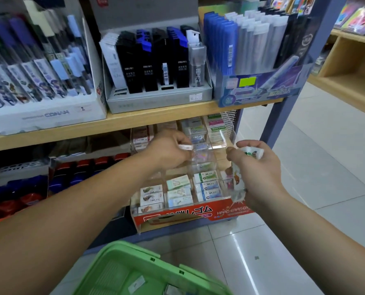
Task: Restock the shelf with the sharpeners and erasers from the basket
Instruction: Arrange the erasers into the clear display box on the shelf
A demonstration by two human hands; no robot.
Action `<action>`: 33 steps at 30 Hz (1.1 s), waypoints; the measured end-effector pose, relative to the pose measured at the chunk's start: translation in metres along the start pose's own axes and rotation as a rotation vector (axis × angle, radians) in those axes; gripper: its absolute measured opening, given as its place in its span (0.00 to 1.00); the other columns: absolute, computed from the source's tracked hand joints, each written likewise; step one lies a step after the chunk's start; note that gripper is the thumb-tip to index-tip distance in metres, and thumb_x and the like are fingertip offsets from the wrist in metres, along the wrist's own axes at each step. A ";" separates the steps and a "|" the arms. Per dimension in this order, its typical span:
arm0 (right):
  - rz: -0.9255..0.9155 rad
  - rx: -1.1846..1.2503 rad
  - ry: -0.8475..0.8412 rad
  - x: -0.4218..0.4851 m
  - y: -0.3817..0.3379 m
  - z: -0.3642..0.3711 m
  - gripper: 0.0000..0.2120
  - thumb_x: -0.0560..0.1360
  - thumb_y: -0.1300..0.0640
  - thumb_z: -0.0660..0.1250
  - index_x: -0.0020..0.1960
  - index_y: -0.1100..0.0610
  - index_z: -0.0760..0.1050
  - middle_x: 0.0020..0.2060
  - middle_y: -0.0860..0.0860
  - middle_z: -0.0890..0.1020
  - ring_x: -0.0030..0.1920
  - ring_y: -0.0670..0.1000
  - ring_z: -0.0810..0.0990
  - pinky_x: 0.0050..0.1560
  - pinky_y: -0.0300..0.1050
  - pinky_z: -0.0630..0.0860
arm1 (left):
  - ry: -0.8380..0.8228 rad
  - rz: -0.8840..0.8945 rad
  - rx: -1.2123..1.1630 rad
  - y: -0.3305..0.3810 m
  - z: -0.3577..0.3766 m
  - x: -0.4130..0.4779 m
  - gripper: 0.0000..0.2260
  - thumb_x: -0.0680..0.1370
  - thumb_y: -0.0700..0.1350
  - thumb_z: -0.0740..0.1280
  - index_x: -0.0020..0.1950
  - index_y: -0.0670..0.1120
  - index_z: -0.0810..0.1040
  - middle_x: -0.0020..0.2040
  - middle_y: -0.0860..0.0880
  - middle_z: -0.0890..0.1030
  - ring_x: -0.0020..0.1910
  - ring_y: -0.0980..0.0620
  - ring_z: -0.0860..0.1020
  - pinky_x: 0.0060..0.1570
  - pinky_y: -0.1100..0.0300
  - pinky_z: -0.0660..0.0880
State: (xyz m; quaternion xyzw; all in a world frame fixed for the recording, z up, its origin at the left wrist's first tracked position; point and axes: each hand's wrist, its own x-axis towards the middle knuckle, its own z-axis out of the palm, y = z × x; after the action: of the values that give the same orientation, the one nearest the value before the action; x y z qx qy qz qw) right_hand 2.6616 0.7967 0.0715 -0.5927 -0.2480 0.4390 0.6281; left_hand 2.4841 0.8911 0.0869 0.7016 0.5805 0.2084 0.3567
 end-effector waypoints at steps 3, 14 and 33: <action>0.010 -0.002 -0.008 0.001 0.001 -0.003 0.10 0.75 0.61 0.77 0.52 0.50 0.80 0.45 0.54 0.87 0.43 0.59 0.89 0.43 0.65 0.86 | -0.032 0.050 0.129 -0.001 0.008 0.013 0.06 0.74 0.44 0.78 0.47 0.53 0.84 0.50 0.55 0.83 0.48 0.54 0.81 0.47 0.60 0.80; 0.032 -0.032 -0.148 -0.003 0.002 -0.004 0.10 0.77 0.63 0.75 0.54 0.52 0.79 0.40 0.49 0.87 0.40 0.53 0.89 0.34 0.49 0.85 | -0.196 0.123 0.355 0.008 -0.001 0.023 0.05 0.78 0.50 0.74 0.53 0.52 0.86 0.49 0.52 0.85 0.49 0.51 0.82 0.45 0.59 0.79; -0.109 -0.187 -0.258 -0.011 -0.004 0.007 0.09 0.74 0.59 0.79 0.49 0.50 0.81 0.44 0.47 0.87 0.45 0.53 0.88 0.39 0.50 0.86 | -0.340 0.175 -0.172 0.007 -0.007 -0.057 0.15 0.76 0.38 0.76 0.60 0.49 0.81 0.46 0.53 0.85 0.34 0.55 0.81 0.31 0.65 0.75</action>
State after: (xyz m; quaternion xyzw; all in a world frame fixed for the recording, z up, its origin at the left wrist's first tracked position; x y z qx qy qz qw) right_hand 2.6508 0.7912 0.0789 -0.5726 -0.3983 0.4517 0.5562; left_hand 2.4706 0.8373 0.1036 0.7415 0.4290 0.1661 0.4885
